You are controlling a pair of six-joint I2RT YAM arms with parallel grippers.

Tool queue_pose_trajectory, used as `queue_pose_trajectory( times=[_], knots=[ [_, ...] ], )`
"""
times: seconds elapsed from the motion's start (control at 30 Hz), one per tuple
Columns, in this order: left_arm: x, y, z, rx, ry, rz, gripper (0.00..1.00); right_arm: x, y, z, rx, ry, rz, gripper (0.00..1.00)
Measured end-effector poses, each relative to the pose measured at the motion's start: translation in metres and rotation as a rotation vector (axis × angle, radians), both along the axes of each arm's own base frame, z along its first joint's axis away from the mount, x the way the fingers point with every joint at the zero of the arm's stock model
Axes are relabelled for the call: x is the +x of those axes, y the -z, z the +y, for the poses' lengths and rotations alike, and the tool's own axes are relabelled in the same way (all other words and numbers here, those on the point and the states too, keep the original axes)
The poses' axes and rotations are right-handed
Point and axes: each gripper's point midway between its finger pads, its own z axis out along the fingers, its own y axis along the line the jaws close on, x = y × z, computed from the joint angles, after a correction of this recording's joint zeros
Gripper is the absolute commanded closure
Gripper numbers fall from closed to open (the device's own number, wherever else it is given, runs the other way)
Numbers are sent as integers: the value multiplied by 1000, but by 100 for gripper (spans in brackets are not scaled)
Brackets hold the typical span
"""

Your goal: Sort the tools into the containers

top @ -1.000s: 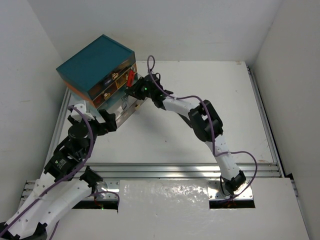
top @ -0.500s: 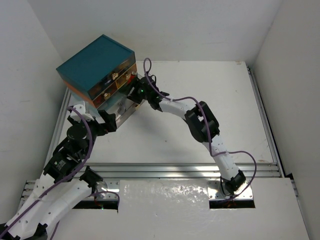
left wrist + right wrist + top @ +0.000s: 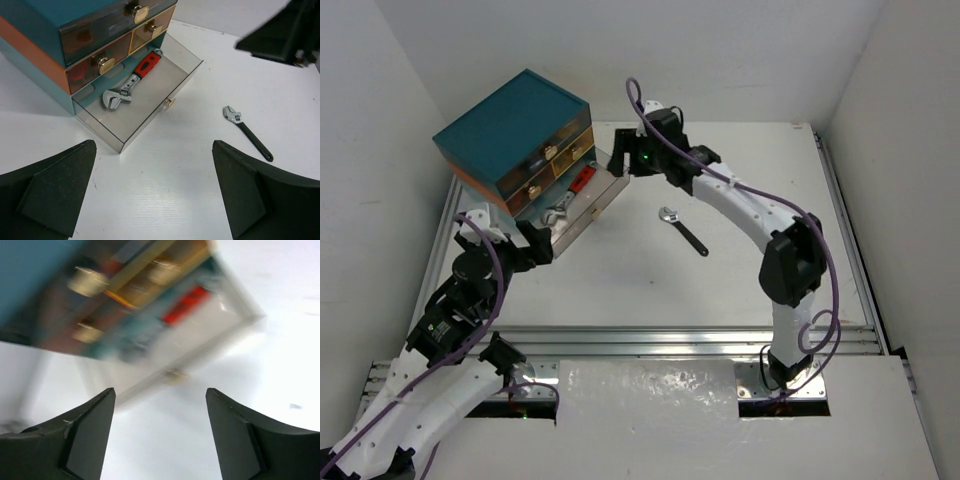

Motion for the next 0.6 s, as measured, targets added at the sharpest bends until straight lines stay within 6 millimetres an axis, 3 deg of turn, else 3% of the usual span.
queue_pose_trajectory(
  times=[0.1,0.3,0.47,0.6],
  knots=[
    [0,0,0,-1,0,-2,0,1,22,-61,-215,-3,-4,30],
    [0,1,-2,1,8,5,0,-13,125,-155,-543,-84,228,36],
    [2,4,-4,6,14,18,0,-21,191,-182,-664,-181,398,38],
    [2,5,-4,8,15,20,0,-32,222,-186,-701,-239,478,43]
  ],
)
